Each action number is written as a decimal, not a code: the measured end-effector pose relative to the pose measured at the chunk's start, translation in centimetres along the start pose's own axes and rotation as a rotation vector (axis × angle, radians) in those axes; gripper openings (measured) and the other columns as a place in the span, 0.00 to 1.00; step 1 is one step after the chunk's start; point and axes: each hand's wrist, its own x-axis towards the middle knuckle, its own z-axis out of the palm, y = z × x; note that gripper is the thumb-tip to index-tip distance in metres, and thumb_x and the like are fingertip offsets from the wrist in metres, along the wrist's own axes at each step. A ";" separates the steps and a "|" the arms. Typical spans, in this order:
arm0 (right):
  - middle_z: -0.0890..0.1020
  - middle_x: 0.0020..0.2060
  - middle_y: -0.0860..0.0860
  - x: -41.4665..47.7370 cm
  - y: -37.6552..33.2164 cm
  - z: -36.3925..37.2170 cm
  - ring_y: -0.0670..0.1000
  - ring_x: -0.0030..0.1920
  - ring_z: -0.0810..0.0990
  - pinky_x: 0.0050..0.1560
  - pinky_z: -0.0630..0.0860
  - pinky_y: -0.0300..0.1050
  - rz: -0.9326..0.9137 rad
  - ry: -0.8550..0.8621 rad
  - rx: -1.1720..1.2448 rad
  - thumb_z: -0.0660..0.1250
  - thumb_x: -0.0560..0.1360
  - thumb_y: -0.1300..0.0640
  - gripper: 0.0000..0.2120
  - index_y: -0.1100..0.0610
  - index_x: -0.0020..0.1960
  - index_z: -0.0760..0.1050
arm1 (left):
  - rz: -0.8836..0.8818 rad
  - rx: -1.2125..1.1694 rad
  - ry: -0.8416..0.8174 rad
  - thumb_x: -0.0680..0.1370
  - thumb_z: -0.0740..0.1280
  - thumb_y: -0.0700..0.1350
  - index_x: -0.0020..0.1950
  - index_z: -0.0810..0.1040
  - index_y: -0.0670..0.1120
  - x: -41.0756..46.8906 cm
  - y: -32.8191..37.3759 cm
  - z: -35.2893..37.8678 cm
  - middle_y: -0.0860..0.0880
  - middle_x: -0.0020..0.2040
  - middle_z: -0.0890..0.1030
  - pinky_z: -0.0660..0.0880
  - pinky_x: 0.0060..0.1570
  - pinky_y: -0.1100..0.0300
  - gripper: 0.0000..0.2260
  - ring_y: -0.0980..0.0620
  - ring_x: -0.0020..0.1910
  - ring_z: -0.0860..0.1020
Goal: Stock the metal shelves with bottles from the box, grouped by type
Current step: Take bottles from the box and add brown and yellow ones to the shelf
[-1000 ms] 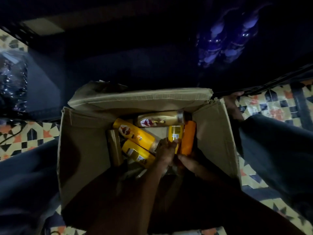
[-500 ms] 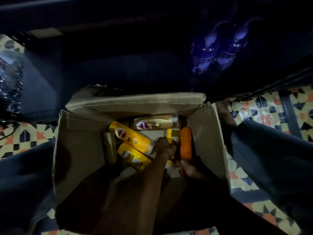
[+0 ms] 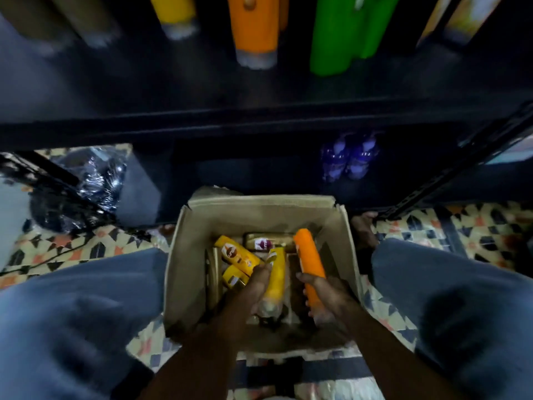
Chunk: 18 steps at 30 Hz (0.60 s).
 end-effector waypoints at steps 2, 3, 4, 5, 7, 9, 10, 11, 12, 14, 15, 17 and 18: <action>0.76 0.36 0.56 -3.4 -1.6 0.4 0.54 0.32 0.74 0.30 0.70 0.42 -0.080 -0.032 0.018 0.70 0.77 0.50 0.13 0.61 0.49 0.76 | 0.033 -0.056 -0.103 0.86 0.54 0.57 0.61 0.75 0.43 -3.1 0.5 -1.6 0.41 0.46 0.80 0.77 0.34 0.58 0.20 0.46 0.40 0.80; 0.76 0.35 0.57 -5.3 -2.4 0.6 0.54 0.32 0.73 0.28 0.70 0.41 -0.109 -0.040 0.056 0.67 0.79 0.48 0.15 0.61 0.48 0.76 | 0.036 -0.097 -0.135 0.85 0.56 0.59 0.55 0.78 0.41 -4.2 0.8 -2.3 0.40 0.43 0.80 0.76 0.31 0.60 0.22 0.46 0.36 0.79; 0.75 0.34 0.57 -7.3 -3.2 0.9 0.54 0.31 0.73 0.26 0.70 0.38 -0.133 -0.080 0.098 0.64 0.80 0.45 0.18 0.61 0.46 0.75 | 0.058 -0.135 -0.162 0.82 0.60 0.61 0.50 0.79 0.41 -6.3 1.6 -3.2 0.40 0.39 0.79 0.75 0.30 0.60 0.24 0.45 0.33 0.79; 0.74 0.33 0.57 -9.1 -3.6 1.2 0.53 0.28 0.73 0.24 0.69 0.37 -0.171 -0.132 0.146 0.62 0.80 0.41 0.22 0.61 0.45 0.75 | 0.095 -0.159 -0.182 0.77 0.63 0.65 0.46 0.79 0.42 -7.7 2.0 -3.8 0.41 0.36 0.78 0.74 0.31 0.59 0.25 0.45 0.31 0.77; 0.75 0.34 0.57 -11.8 -4.4 2.0 0.52 0.26 0.74 0.23 0.70 0.38 -0.237 -0.171 0.194 0.61 0.75 0.36 0.27 0.62 0.47 0.75 | 0.176 -0.161 -0.267 0.73 0.68 0.70 0.48 0.81 0.44 -11.3 3.1 -5.1 0.41 0.34 0.76 0.75 0.31 0.56 0.28 0.44 0.31 0.77; 0.78 0.36 0.58 -14.0 -5.0 2.8 0.52 0.28 0.78 0.24 0.73 0.40 -0.358 -0.190 0.196 0.61 0.74 0.36 0.28 0.63 0.53 0.76 | 0.273 -0.096 -0.298 0.73 0.72 0.66 0.52 0.80 0.42 -14.7 4.2 -6.6 0.41 0.35 0.77 0.77 0.30 0.55 0.27 0.44 0.32 0.78; 0.80 0.38 0.57 -15.0 -5.2 3.1 0.51 0.30 0.79 0.24 0.74 0.40 -0.419 -0.202 0.179 0.60 0.78 0.40 0.26 0.63 0.57 0.76 | 0.320 -0.100 -0.306 0.73 0.75 0.62 0.52 0.80 0.41 -15.9 4.5 -7.4 0.42 0.36 0.79 0.78 0.31 0.55 0.24 0.45 0.32 0.78; 0.81 0.40 0.57 -16.2 -5.5 3.6 0.50 0.32 0.80 0.25 0.74 0.39 -0.485 -0.188 0.161 0.60 0.81 0.44 0.23 0.64 0.61 0.75 | 0.350 -0.105 -0.299 0.72 0.76 0.57 0.54 0.80 0.40 -17.0 4.8 -8.1 0.42 0.37 0.80 0.79 0.33 0.55 0.23 0.46 0.33 0.79; 0.80 0.44 0.58 -17.4 -6.3 4.2 0.50 0.34 0.81 0.25 0.75 0.38 -0.571 -0.176 0.138 0.60 0.82 0.47 0.21 0.63 0.63 0.75 | 0.407 -0.119 -0.299 0.72 0.78 0.53 0.56 0.79 0.39 -18.3 5.6 -9.1 0.43 0.38 0.81 0.79 0.35 0.54 0.22 0.46 0.34 0.80; 0.81 0.51 0.60 -18.5 -7.7 5.3 0.53 0.42 0.82 0.30 0.78 0.40 -0.698 -0.133 0.111 0.63 0.80 0.45 0.22 0.60 0.66 0.74 | 0.443 -0.171 -0.335 0.68 0.80 0.49 0.57 0.81 0.40 -19.7 6.7 -10.4 0.41 0.42 0.81 0.79 0.40 0.52 0.22 0.44 0.38 0.81; 0.82 0.54 0.60 -19.4 -8.7 6.1 0.56 0.47 0.83 0.37 0.81 0.45 -0.750 -0.106 0.089 0.66 0.77 0.40 0.26 0.57 0.67 0.74 | 0.446 -0.192 -0.365 0.66 0.79 0.50 0.55 0.83 0.41 -20.6 7.4 -11.1 0.39 0.44 0.81 0.78 0.44 0.51 0.22 0.43 0.40 0.80; 0.82 0.56 0.59 -21.2 -10.4 7.6 0.59 0.54 0.83 0.53 0.82 0.58 -0.825 -0.093 0.097 0.71 0.68 0.30 0.34 0.49 0.67 0.73 | 0.483 -0.261 -0.390 0.64 0.76 0.51 0.51 0.84 0.41 -21.9 8.8 -12.5 0.38 0.46 0.81 0.75 0.48 0.49 0.20 0.41 0.42 0.79; 0.82 0.57 0.56 -21.6 -11.1 8.2 0.58 0.55 0.83 0.56 0.81 0.61 -0.865 -0.077 0.106 0.73 0.65 0.29 0.37 0.47 0.67 0.72 | 0.512 -0.306 -0.399 0.63 0.75 0.51 0.52 0.83 0.40 -22.5 9.5 -12.9 0.38 0.46 0.81 0.76 0.47 0.49 0.21 0.41 0.41 0.78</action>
